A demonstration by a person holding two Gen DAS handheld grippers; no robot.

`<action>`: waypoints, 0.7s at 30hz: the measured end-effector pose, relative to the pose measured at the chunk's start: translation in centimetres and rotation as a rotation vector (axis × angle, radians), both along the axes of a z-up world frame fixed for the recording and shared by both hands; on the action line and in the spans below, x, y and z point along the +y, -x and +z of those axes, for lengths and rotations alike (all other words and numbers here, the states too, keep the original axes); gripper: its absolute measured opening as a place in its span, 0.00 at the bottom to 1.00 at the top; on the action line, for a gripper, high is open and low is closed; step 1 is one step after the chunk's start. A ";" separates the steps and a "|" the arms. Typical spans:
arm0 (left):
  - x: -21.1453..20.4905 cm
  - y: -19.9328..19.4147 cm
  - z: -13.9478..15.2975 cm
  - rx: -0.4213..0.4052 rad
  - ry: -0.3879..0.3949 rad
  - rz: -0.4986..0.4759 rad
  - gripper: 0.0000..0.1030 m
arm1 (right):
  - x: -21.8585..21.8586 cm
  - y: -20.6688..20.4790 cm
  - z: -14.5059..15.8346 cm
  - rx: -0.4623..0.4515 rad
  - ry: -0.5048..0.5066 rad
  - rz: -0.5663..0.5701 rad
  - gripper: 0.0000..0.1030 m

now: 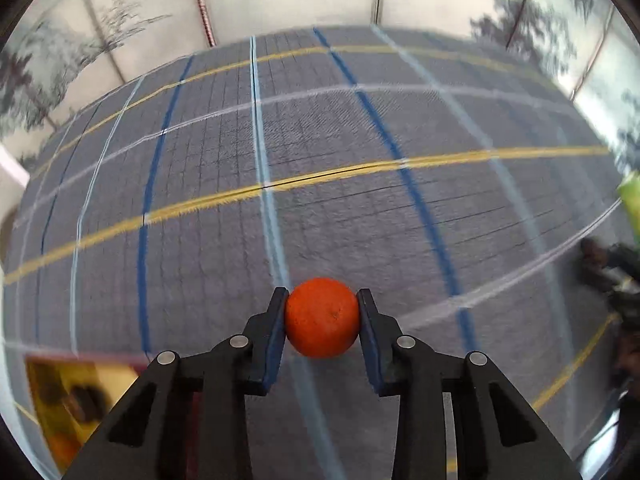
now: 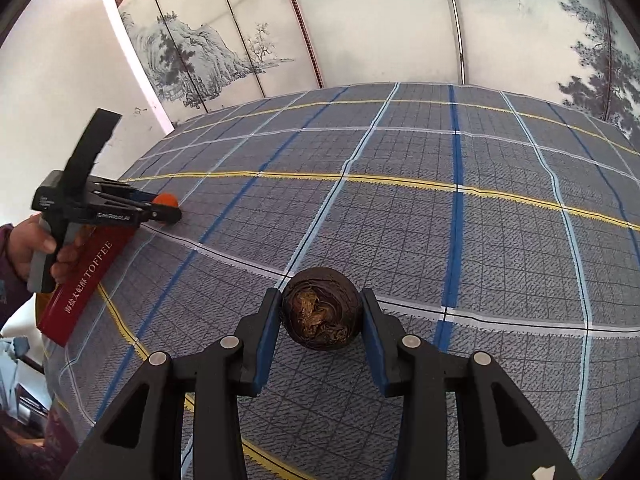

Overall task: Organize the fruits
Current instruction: 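Lower the tangerine into the tray and open the left gripper while the right gripper holds the brown fruit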

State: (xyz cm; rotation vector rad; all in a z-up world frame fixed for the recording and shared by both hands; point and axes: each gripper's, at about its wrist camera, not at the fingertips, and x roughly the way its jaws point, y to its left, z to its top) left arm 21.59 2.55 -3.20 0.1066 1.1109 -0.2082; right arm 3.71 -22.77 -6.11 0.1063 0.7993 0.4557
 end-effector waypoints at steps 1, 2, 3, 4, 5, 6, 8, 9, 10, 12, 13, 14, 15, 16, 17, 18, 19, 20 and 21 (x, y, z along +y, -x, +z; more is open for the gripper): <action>-0.3 1.2 0.7 -0.029 0.004 0.008 0.34 | 0.1 -0.2 -0.1 0.007 0.005 -0.003 0.36; -0.7 2.7 1.5 -0.065 -0.007 0.017 0.34 | 0.1 -0.3 -0.1 0.011 0.008 -0.006 0.36; -1.0 4.0 2.2 -0.091 -0.008 0.019 0.34 | 0.1 -0.3 -0.2 0.015 0.012 -0.008 0.36; -1.2 5.3 2.9 -0.111 0.009 0.023 0.34 | 0.3 -0.5 -0.3 0.022 0.017 -0.009 0.36; -1.2 6.9 3.5 -0.125 0.032 0.035 0.34 | 0.4 -0.6 -0.3 0.027 0.022 -0.010 0.36; -1.3 8.0 3.9 -0.133 0.043 0.045 0.34 | 0.5 -0.6 -0.3 0.026 0.025 -0.011 0.36; -1.2 9.9 4.5 -0.145 0.057 0.067 0.34 | 0.5 -0.6 -0.4 0.025 0.031 -0.013 0.36; -1.0 11.0 4.7 -0.152 0.058 0.083 0.34 | 0.5 -0.6 -0.4 0.025 0.033 -0.013 0.36; -0.9 11.7 4.9 -0.160 0.055 0.096 0.34 | 0.5 -0.6 -0.4 0.025 0.035 -0.014 0.36; -0.3 13.7 5.5 -0.183 0.047 0.125 0.34 | 0.6 -0.6 -0.4 0.023 0.044 -0.016 0.36; 0.0 14.4 5.6 -0.192 0.041 0.139 0.34 | 0.7 -0.6 -0.4 0.022 0.051 -0.017 0.36; 0.3 15.2 5.9 -0.204 0.034 0.153 0.34 | 0.7 -0.6 -0.4 0.022 0.055 -0.017 0.36; 0.8 16.0 6.0 -0.213 0.029 0.161 0.35 | 0.7 -0.6 -0.5 0.022 0.055 -0.018 0.36; 1.1 16.7 6.2 -0.223 0.020 0.171 0.35 | 0.8 -0.6 -0.4 0.022 0.054 -0.018 0.36; 1.5 17.4 6.4 -0.236 0.008 0.184 0.35 | 0.8 -0.6 -0.4 0.021 0.057 -0.018 0.36; 1.9 17.9 6.5 -0.245 0.001 0.192 0.35 | 0.8 -0.6 -0.5 0.020 0.060 -0.019 0.36; 2.1 18.3 6.7 -0.252 -0.004 0.197 0.35 | 0.9 -0.6 -0.5 0.019 0.065 -0.020 0.36; 2.4 18.7 6.7 -0.259 -0.009 0.204 0.35 | 0.9 -0.6 -0.5 0.018 0.072 -0.021 0.36; 2.8 19.2 6.8 -0.267 -0.020 0.214 0.35 | 1.1 -0.6 -0.5 0.016 0.082 -0.022 0.36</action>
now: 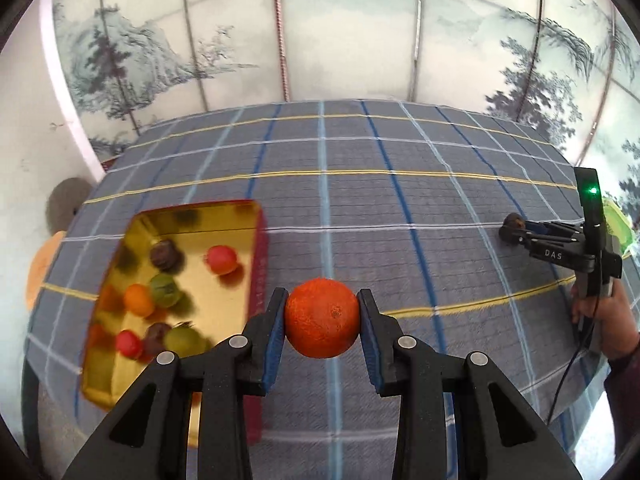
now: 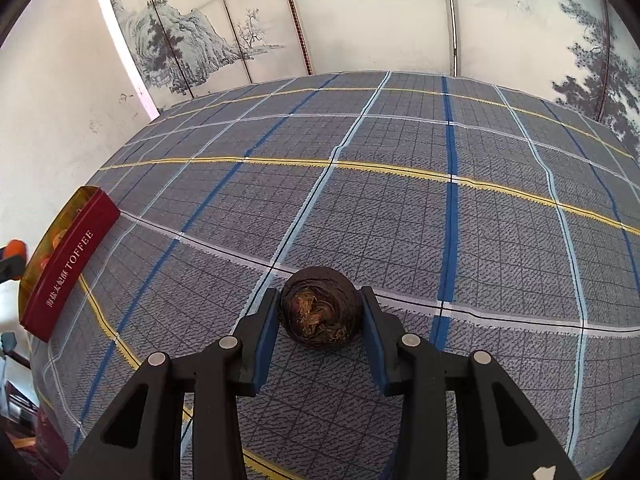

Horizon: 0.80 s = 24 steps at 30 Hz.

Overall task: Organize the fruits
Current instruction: 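Lower the tangerine into the tray and open the left gripper while the right gripper holds the brown fruit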

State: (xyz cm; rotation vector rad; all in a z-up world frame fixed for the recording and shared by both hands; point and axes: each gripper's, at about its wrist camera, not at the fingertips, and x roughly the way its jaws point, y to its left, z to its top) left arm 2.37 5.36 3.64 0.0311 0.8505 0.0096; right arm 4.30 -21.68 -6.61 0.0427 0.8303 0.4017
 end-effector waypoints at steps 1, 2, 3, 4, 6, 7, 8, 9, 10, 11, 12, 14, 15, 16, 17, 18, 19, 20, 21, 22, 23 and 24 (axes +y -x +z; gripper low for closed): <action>0.4 0.4 0.1 -0.005 -0.008 0.008 0.35 | 0.1 0.0 0.0 -0.001 0.006 0.000 0.36; 0.7 0.8 0.1 -0.007 -0.010 0.013 0.35 | 0.2 0.0 0.0 -0.003 0.012 -0.001 0.36; 1.0 1.0 0.1 -0.008 -0.010 0.020 0.35 | 0.2 0.0 0.0 -0.004 0.016 -0.001 0.36; 1.3 1.3 0.1 -0.009 -0.010 0.027 0.35 | 0.3 0.1 0.0 -0.004 0.019 -0.001 0.36; 2.0 1.8 0.0 -0.011 -0.014 0.041 0.35 | 0.3 0.1 0.0 -0.005 0.023 -0.002 0.36; 2.3 2.0 0.0 -0.010 -0.016 0.049 0.35 | 0.3 0.1 0.0 -0.006 0.025 -0.002 0.36; 2.5 2.1 -0.1 -0.010 -0.016 0.055 0.35 | 0.3 0.1 0.0 -0.007 0.028 -0.003 0.36; 2.8 2.3 -0.2 -0.010 -0.016 0.061 0.35 | 0.4 0.1 0.0 -0.007 0.032 -0.003 0.36; 3.1 2.4 -0.4 -0.008 -0.018 0.068 0.35 | 0.5 0.2 0.0 -0.009 0.038 -0.003 0.36; 3.4 2.5 -0.5 -0.008 -0.020 0.076 0.35 | 0.5 0.2 0.0 -0.010 0.042 -0.004 0.36; 3.6 2.6 -0.6 -0.009 -0.023 0.085 0.35 | 0.6 0.2 0.0 -0.011 0.046 -0.004 0.36; 4.3 2.9 -0.9 -0.010 -0.032 0.099 0.35 | 0.6 0.3 0.0 -0.012 0.052 -0.004 0.36; 4.5 2.8 -1.1 -0.007 -0.035 0.106 0.35 | 0.6 0.3 0.0 -0.012 0.053 -0.004 0.36; 4.7 2.8 -1.3 -0.004 -0.036 0.111 0.35 | 0.6 0.4 0.0 -0.013 0.056 -0.005 0.36; 5.0 2.8 -1.5 0.000 -0.037 0.118 0.35 | 0.7 0.4 0.0 -0.014 0.059 -0.005 0.36; 5.2 2.8 -1.8 0.003 -0.038 0.124 0.35 | 0.7 0.4 0.0 -0.015 0.064 -0.005 0.36; 5.4 2.8 -2.0 0.005 -0.040 0.129 0.35 | 0.7 0.4 0.0 -0.015 0.068 -0.005 0.36; 5.7 2.7 -2.2 0.008 -0.044 0.135 0.35 | 0.7 0.4 0.0 -0.016 0.068 -0.005 0.36; 5.8 2.7 -2.4 0.009 -0.049 0.141 0.35 | 0.7 0.4 0.0 -0.015 0.067 -0.005 0.36; 6.0 2.6 -2.5 0.010 -0.054 0.145 0.35 | 0.8 0.5 0.0 -0.015 0.067 -0.005 0.36; 6.1 2.6 -2.7 0.011 -0.058 0.150 0.35 | 0.8 0.5 0.0 -0.015 0.067 -0.005 0.36; 6.3 2.5 -2.8 0.013 -0.061 0.155 0.35 | 0.8 0.4 0.0 -0.016 0.068 -0.005 0.36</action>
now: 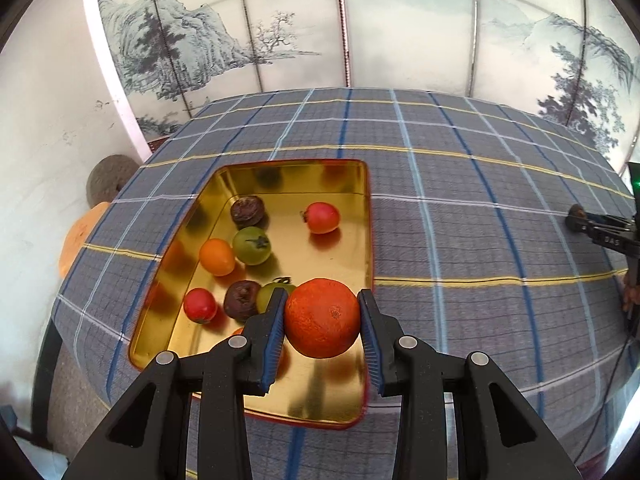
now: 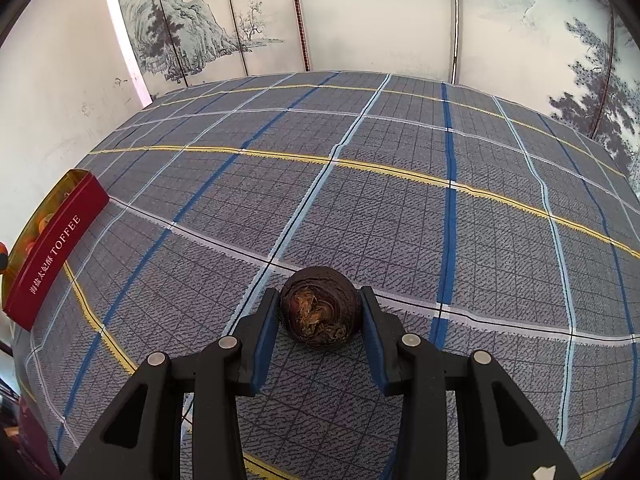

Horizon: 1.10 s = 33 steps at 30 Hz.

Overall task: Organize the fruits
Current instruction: 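Lower the tangerine into the tray and open the left gripper while the right gripper holds the brown fruit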

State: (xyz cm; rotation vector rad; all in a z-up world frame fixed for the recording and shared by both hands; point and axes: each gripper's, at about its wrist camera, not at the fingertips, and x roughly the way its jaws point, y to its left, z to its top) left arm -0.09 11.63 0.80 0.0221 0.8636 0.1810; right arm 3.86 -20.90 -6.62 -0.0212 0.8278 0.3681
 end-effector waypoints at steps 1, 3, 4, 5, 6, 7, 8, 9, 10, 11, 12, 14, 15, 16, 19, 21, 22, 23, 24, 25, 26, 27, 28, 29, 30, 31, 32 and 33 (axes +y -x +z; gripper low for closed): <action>0.2 -0.1 -0.2 0.002 0.000 0.003 0.35 | 0.0 0.0 0.0 0.000 -0.001 0.000 0.36; 0.4 -0.2 -0.4 0.005 -0.005 0.009 0.36 | 0.0 0.0 0.0 0.000 -0.001 0.000 0.36; 0.6 -0.4 -0.6 0.007 -0.010 0.012 0.36 | 0.0 0.0 0.0 0.000 -0.001 0.000 0.36; 0.7 -0.4 -0.7 0.008 -0.013 0.016 0.36 | 0.0 0.0 0.0 0.000 -0.001 0.000 0.36; 0.8 -0.5 -0.9 0.009 -0.015 0.019 0.36 | 0.0 0.0 0.0 0.000 -0.001 0.000 0.36; 1.0 -0.6 -1.0 0.010 -0.016 0.020 0.36 | 0.0 0.0 0.0 0.000 -0.001 0.000 0.36; 1.2 -0.7 -1.2 0.012 -0.020 0.021 0.36 | 0.0 0.0 0.0 0.000 -0.001 0.000 0.36; 1.2 -0.7 -1.3 0.014 -0.024 0.024 0.36 | 0.0 0.0 0.0 0.000 -0.001 0.001 0.36; 1.4 -0.8 -1.5 0.017 -0.028 0.027 0.36 | 0.0 0.0 0.0 0.000 -0.001 0.001 0.36; 1.5 -0.9 -1.7 0.020 -0.027 0.027 0.36 | 0.0 0.0 0.0 0.000 -0.001 0.000 0.36; 1.6 -1.1 -1.8 0.022 -0.024 0.027 0.36 | 0.0 0.0 0.0 0.000 0.000 0.000 0.36; 1.7 -1.3 -2.1 0.025 -0.030 0.028 0.36 | 0.0 0.0 0.0 0.000 -0.001 0.001 0.36; 1.8 -1.3 -2.2 0.025 -0.033 0.029 0.36 | 0.0 0.0 0.0 0.000 -0.001 0.000 0.36; 1.8 -1.4 -2.3 0.024 -0.035 0.029 0.36 | 0.0 0.0 0.0 0.000 0.000 0.001 0.36; 2.1 -1.6 -2.5 0.021 -0.042 0.033 0.36 | 0.0 0.0 0.0 0.000 -0.001 0.001 0.36; 2.2 -1.8 -2.7 0.021 -0.046 0.031 0.36 | 0.0 0.0 0.0 0.000 0.000 0.001 0.36; 2.3 -1.9 -2.7 0.022 -0.048 0.029 0.36 | 0.0 0.0 0.0 0.000 -0.001 0.001 0.36; 2.3 -1.9 -2.7 0.023 -0.052 0.028 0.36 | 0.0 0.0 0.0 0.000 0.000 0.001 0.36; 2.3 -2.0 -2.8 0.027 -0.056 0.027 0.37 | 0.0 0.0 0.0 0.000 0.000 0.001 0.36; 2.2 -2.1 -2.8 0.032 -0.061 0.025 0.37 | 0.0 0.0 0.0 0.000 0.001 0.001 0.36; 2.2 -2.1 -2.8 0.033 -0.065 0.024 0.39 | 0.0 0.0 0.0 -0.001 0.003 0.001 0.36; 2.1 -2.0 -2.7 0.026 -0.075 0.023 0.44 | 0.0 0.0 0.0 -0.001 0.006 0.001 0.36; 1.9 -1.9 -2.5 0.015 -0.087 0.023 0.48 | 0.1 0.0 0.0 -0.002 0.010 0.001 0.36; 1.8 -1.6 -2.2 -0.001 -0.099 0.024 0.57 | 0.1 0.0 0.0 -0.003 0.013 0.001 0.37; 1.8 -1.4 -1.8 -0.020 -0.112 0.026 0.61 | 0.1 0.0 0.0 -0.003 0.013 0.002 0.37; 1.7 -1.2 -1.5 -0.035 -0.122 0.028 0.62 | 0.1 0.0 0.0 -0.004 0.014 0.002 0.37; 1.6 -1.1 -1.2 -0.049 -0.132 0.027 0.62 | 0.1 0.1 0.0 -0.005 0.016 0.003 0.37; 1.6 -0.9 -0.9 -0.054 -0.135 0.027 0.63 | 0.2 0.1 0.0 -0.005 0.017 0.006 0.38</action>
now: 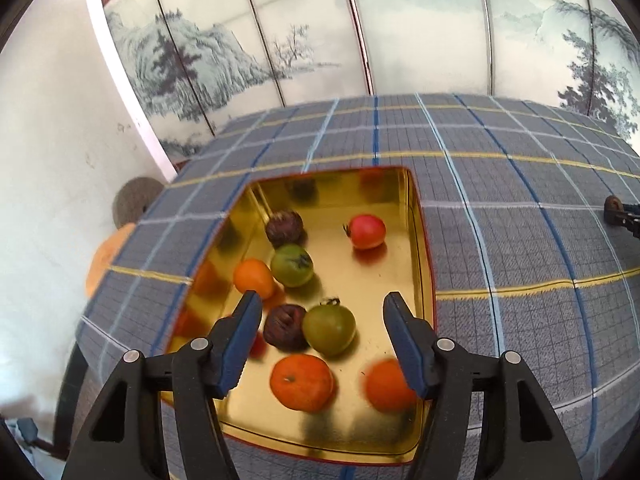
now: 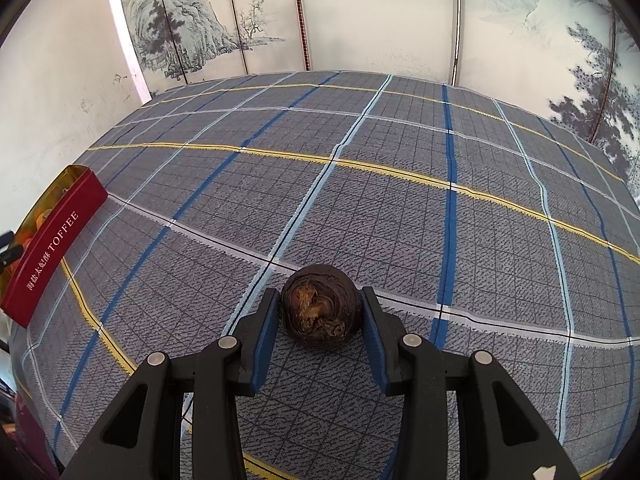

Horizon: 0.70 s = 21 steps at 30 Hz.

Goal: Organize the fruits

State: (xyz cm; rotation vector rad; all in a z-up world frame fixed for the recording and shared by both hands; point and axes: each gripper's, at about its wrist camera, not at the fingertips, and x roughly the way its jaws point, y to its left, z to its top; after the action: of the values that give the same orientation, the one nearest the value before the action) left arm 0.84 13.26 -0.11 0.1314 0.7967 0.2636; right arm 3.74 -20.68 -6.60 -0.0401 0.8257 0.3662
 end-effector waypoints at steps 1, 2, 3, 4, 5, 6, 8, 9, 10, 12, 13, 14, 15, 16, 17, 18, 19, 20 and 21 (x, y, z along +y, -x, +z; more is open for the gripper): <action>0.0 0.1 0.2 -0.003 -0.002 0.002 0.63 | 0.1 0.1 0.0 -0.001 0.003 0.000 0.38; 0.1 0.2 0.3 -0.006 -0.001 0.004 0.63 | 0.1 0.2 0.0 -0.002 0.003 0.001 0.38; 0.2 0.3 0.5 -0.008 0.004 0.004 0.63 | 0.2 0.3 0.0 -0.002 0.002 0.003 0.37; 0.3 0.4 0.6 -0.008 0.008 0.004 0.63 | 0.3 0.5 0.1 -0.003 0.002 0.003 0.37; 0.4 0.4 0.6 -0.008 0.009 0.007 0.63 | 0.3 0.6 0.1 -0.004 0.000 0.000 0.36; 0.4 0.6 0.7 -0.009 0.009 0.010 0.63 | 0.3 0.7 0.1 -0.003 -0.006 -0.002 0.37; 0.6 1.0 0.8 -0.012 0.012 0.013 0.63 | 0.4 1.2 0.3 -0.007 -0.019 -0.001 0.36; 0.7 1.1 0.8 -0.013 0.012 0.015 0.63 | 0.5 1.2 0.4 -0.010 -0.020 0.000 0.36; 0.8 1.3 0.8 -0.015 0.011 0.019 0.63 | 0.6 1.4 0.7 -0.016 -0.021 0.001 0.36; 1.0 1.7 0.8 -0.015 0.011 0.030 0.63 | 0.9 1.7 1.3 -0.025 -0.031 0.009 0.36; 1.2 1.8 0.8 -0.013 0.013 0.035 0.63 | 1.2 1.8 1.7 -0.032 -0.037 0.015 0.36; 1.4 1.9 0.7 -0.011 0.016 0.041 0.63 | 1.5 2.0 2.2 -0.039 -0.042 0.021 0.36; 1.5 2.0 0.7 -0.010 0.018 0.047 0.63 | 1.9 2.1 2.6 -0.045 -0.047 0.029 0.36; 1.7 2.1 0.7 -0.011 0.021 0.051 0.63 | 2.4 2.2 3.2 -0.053 -0.057 0.041 0.36; 1.8 2.2 0.7 -0.013 0.025 0.055 0.63 | 2.9 2.4 3.7 -0.061 -0.064 0.052 0.37; 2.0 2.4 0.7 -0.013 0.026 0.060 0.63 | 3.6 2.5 4.1 -0.069 -0.069 0.065 0.37; 2.2 2.4 0.7 -0.012 0.026 0.064 0.63 | 4.5 2.7 4.7 -0.078 -0.072 0.084 0.36; 2.4 2.6 0.6 -0.011 0.026 0.070 0.63 | 5.2 2.9 5.1 -0.085 -0.071 0.099 0.36; 2.6 2.6 0.6 -0.010 0.028 0.072 0.64 | 6.1 3.1 5.5 -0.095 -0.066 0.116 0.36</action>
State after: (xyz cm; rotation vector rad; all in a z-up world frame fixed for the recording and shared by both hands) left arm -1.80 15.87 0.51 0.0748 0.7960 0.3205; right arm 0.66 -14.57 -1.08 -0.0432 0.7183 0.4971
